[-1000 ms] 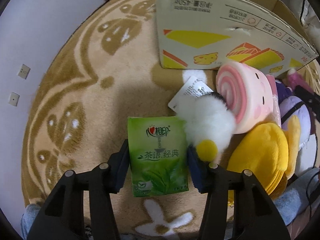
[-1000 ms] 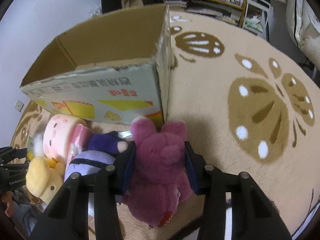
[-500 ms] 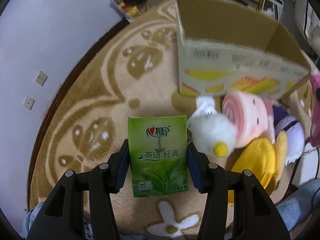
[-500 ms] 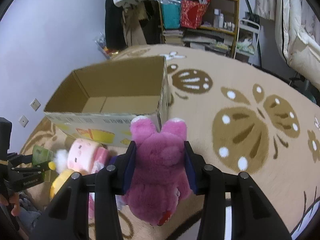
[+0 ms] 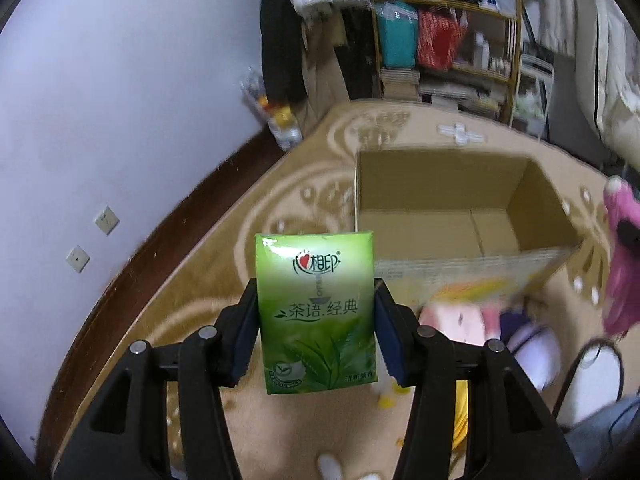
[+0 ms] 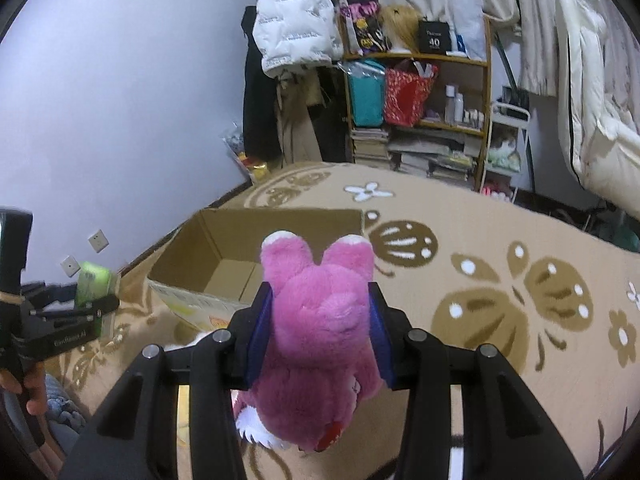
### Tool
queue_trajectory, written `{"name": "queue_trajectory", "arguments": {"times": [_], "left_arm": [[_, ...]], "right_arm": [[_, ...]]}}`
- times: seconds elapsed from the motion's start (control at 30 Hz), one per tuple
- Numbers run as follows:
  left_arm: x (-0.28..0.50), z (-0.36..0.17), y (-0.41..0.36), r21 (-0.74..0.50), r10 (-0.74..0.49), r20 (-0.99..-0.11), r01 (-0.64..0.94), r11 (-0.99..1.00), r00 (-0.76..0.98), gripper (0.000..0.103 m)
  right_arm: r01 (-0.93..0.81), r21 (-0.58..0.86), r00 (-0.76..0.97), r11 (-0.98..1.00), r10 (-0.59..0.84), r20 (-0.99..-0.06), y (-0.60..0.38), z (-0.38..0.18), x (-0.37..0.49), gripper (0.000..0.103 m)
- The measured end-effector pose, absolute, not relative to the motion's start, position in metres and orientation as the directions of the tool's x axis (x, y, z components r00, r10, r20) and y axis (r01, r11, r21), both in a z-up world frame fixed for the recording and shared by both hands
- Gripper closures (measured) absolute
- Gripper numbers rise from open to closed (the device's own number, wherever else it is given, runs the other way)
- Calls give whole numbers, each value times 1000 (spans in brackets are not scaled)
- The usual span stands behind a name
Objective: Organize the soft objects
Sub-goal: 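Carry the tissue pack with the left tool while the right tool carries the pink bear into the box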
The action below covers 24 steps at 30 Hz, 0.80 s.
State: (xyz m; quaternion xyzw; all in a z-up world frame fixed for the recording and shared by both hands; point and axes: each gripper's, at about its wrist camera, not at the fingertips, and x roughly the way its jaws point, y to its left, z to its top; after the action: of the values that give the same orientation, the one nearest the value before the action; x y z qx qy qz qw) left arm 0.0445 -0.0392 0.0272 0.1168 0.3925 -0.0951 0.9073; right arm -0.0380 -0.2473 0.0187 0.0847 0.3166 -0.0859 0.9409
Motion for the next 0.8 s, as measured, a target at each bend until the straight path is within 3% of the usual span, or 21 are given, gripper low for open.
{"name": "queue_trajectory", "arguments": {"times": [0.43, 0.8], "left_arm": [[70, 36, -55, 99, -191, -629, 321, 942, 753, 52], [90, 35, -84, 144, -200, -630, 366, 919, 750, 51]], "right_arm": [[140, 103, 852, 985, -67, -520, -231, 40, -15, 56], [61, 17, 858, 998, -43, -512, -220, 36, 23, 56]]}}
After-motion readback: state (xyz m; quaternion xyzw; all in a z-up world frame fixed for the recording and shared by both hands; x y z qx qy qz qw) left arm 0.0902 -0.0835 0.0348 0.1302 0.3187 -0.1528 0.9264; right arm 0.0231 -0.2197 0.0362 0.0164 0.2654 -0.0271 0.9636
